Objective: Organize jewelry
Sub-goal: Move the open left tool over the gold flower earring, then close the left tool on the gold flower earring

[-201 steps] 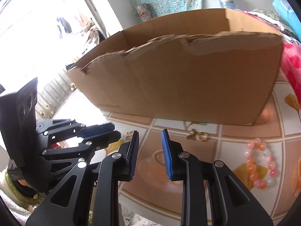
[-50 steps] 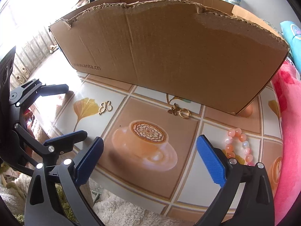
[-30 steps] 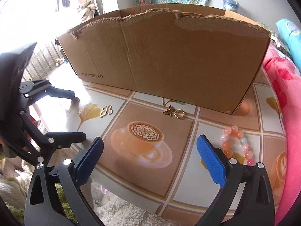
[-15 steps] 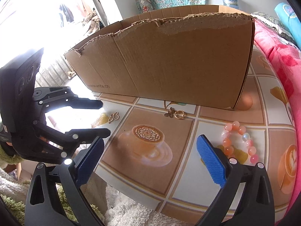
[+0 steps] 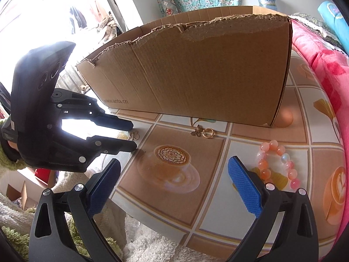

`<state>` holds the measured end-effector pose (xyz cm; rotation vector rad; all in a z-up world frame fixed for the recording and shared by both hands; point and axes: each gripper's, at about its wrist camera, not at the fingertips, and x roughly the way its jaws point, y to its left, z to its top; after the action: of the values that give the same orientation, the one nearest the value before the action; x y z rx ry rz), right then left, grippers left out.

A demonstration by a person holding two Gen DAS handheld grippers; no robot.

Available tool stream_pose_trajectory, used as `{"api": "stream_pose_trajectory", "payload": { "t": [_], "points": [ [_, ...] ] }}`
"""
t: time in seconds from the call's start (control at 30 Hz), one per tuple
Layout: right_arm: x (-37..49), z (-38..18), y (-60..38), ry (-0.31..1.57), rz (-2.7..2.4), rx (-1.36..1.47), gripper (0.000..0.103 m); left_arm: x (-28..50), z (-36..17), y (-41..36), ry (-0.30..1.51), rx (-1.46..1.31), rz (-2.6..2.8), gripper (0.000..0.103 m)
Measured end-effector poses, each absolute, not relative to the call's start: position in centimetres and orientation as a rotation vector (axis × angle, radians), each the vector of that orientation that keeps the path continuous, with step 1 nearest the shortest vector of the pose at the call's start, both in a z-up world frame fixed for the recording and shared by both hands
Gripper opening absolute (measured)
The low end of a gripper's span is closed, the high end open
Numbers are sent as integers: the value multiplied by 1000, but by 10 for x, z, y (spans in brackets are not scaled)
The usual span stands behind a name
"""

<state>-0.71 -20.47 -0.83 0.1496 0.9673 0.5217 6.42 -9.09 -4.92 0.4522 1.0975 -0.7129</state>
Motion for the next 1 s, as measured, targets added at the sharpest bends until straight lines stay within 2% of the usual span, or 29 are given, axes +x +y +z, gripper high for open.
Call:
{"api": "stream_pose_trajectory", "payload": {
  "t": [0.33,0.43,0.5,0.9,0.97,1.0],
  "points": [
    [-8,-9,-208,963,524,159,96,70,-49,-98,1163,511,-726,29],
    [-9,-9,-208,962,525,162,96,71,-51,-107,1161,514,-724,22],
    [-9,-9,-208,961,526,165,96,70,-52,-113,1157,519,-726,14],
    [-10,-10,-210,956,527,179,96,51,-47,-114,1123,530,-682,13],
    [-10,-10,-210,957,527,180,96,49,-46,-111,1121,517,-676,10],
    [-11,-10,-210,957,527,181,96,48,-45,-109,1119,515,-674,0]
  ]
}}
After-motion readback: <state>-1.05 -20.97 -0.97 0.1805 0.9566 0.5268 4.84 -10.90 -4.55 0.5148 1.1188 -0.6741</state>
